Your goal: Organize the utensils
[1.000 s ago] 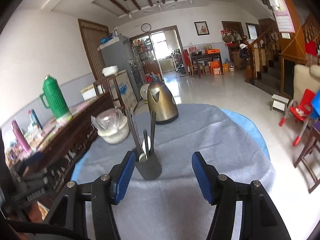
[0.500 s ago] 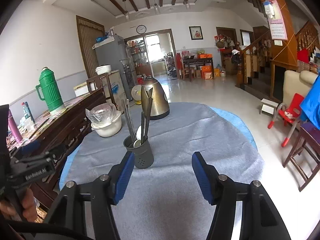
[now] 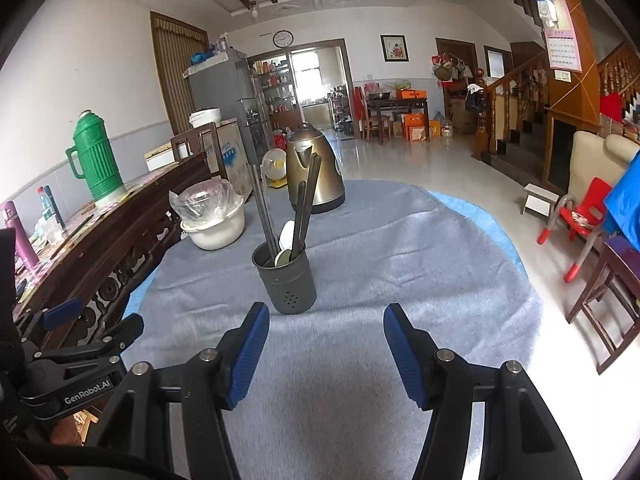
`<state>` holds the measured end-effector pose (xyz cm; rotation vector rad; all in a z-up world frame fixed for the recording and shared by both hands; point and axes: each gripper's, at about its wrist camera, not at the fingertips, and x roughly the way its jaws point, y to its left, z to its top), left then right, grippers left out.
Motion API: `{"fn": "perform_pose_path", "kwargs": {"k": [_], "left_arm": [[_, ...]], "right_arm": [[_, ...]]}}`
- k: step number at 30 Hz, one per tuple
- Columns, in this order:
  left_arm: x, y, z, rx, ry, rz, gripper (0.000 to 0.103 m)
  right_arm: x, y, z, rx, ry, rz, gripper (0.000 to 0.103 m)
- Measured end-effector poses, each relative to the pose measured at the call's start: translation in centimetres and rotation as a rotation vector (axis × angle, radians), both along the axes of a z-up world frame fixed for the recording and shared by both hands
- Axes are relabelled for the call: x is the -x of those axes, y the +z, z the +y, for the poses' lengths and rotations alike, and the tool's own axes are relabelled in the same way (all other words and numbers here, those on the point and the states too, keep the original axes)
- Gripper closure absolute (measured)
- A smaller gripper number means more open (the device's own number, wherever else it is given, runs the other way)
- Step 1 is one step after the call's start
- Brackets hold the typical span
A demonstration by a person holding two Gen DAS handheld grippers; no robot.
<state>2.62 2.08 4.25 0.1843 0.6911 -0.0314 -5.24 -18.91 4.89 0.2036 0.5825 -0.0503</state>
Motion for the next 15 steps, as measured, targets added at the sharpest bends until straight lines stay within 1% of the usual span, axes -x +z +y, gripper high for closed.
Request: {"fn": "perform_pose_path", "kwargs": {"k": [8,13,15], "left_arm": [[-1.0,-0.9,-0.5,-0.010,0.011,0.041,0.008],[-1.6,-1.5,-1.0,-0.005,0.027,0.070,0.008],[-1.9,-1.7,-1.3,-0.005,0.036,0.084,0.008]], "right_arm": [[-1.0,-1.1,-0.3,-0.003,0.013,0.023,0.040],[-1.3,-1.6,-0.4,0.020,0.027,0.022,0.040],[-1.4,-1.7,-0.8,0.014,0.033,0.022,0.040]]}}
